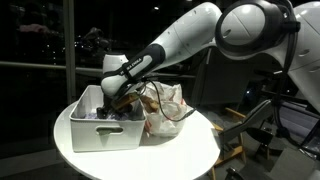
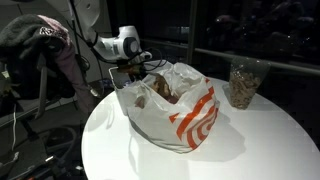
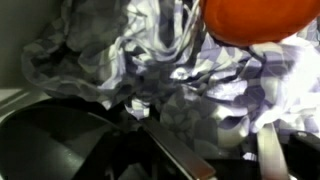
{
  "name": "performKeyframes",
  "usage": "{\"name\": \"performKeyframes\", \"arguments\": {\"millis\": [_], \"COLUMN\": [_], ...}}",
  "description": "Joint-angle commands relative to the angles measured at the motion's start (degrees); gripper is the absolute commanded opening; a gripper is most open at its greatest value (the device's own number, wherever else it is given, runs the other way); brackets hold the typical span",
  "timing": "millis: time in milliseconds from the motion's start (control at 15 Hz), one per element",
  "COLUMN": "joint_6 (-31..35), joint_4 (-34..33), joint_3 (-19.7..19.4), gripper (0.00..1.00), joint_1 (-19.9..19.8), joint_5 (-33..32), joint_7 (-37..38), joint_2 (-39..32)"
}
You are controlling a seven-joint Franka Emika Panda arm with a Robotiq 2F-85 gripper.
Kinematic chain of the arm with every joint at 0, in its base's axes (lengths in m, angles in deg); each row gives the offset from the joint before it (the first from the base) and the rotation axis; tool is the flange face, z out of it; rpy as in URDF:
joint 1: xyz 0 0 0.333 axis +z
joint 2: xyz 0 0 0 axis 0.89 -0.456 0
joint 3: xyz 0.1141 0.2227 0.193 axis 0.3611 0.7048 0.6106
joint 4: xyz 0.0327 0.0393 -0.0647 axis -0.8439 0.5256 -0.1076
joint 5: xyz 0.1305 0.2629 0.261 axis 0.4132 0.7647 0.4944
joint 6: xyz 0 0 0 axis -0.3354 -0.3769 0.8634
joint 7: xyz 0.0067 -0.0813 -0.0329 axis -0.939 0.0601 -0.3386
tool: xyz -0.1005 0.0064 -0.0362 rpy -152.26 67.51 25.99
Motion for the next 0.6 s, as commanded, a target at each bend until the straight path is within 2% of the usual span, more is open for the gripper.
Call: {"name": "performKeyframes", "arguments": {"millis": [0, 333, 400, 533], "joint_6": [-3.3, -5.5, -5.6, -6.0], "joint_4": [-2.0, -1.4, -1.2, 0.1], "joint_3": [1.3, 3.0, 2.9, 3.2], "gripper": [0.42, 0.05, 0.01, 0.0], "joint_1": [-0.5, -2.1, -2.2, -2.7], "joint_5": [1.9, 6.0, 6.5, 7.8], "joint_7": [0.7, 1.3, 2.0, 2.5], "joint_2": [1.1, 5.0, 5.8, 8.7]}}
